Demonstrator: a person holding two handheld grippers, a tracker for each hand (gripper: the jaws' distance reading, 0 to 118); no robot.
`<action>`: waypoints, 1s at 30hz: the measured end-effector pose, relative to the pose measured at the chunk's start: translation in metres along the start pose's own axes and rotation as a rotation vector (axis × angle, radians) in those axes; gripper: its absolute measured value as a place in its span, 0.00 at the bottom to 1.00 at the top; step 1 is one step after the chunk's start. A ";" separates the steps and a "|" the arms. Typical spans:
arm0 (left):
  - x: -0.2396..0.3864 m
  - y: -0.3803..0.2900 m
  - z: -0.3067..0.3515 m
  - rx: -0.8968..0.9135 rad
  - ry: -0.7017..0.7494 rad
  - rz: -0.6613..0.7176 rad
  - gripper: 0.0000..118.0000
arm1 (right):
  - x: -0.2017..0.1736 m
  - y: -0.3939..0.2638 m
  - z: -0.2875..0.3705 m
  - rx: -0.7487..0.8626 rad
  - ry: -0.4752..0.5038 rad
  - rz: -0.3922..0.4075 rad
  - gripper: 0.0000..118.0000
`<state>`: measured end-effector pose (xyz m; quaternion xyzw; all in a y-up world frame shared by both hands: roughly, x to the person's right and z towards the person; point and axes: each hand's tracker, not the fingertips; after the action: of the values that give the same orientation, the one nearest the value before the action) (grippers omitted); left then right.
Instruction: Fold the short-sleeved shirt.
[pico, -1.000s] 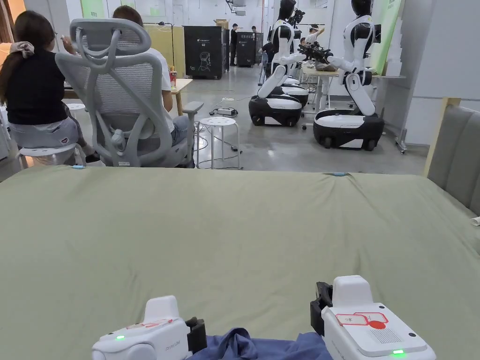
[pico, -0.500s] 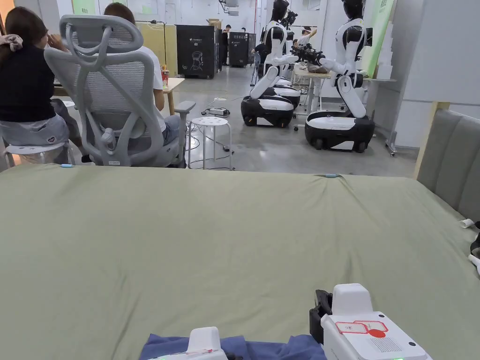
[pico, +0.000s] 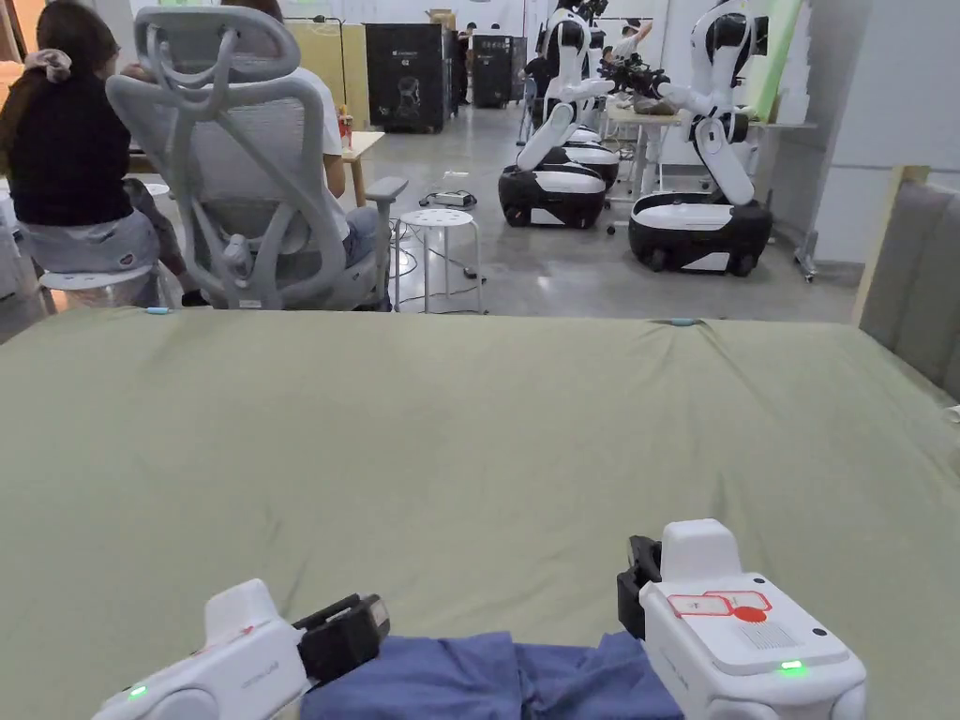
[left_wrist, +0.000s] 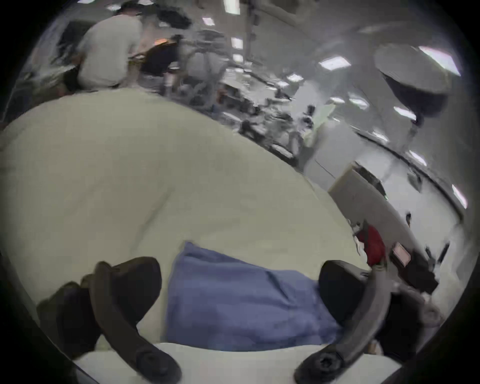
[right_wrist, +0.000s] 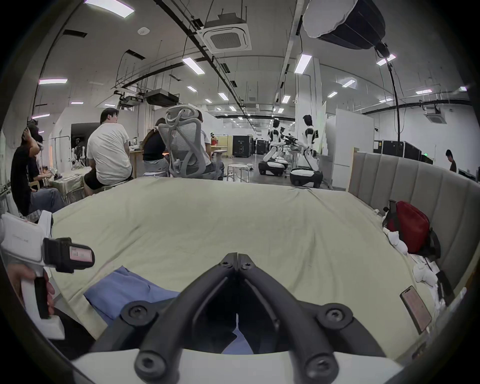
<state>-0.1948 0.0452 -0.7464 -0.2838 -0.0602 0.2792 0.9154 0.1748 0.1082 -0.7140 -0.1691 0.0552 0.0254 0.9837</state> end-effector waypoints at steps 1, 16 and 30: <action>-0.016 0.004 -0.001 -0.009 0.007 0.046 0.94 | -0.002 0.000 0.000 0.006 0.007 -0.001 0.00; -0.041 -0.056 -0.065 -0.231 -0.253 0.568 0.37 | 0.002 -0.003 0.003 -0.004 -0.003 -0.005 0.00; -0.015 0.021 0.004 -0.018 0.212 -0.158 0.15 | 0.007 -0.004 0.003 -0.005 -0.015 -0.001 0.00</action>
<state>-0.2187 0.0530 -0.7535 -0.3142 0.0124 0.1742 0.9332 0.1821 0.1052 -0.7109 -0.1713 0.0474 0.0263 0.9837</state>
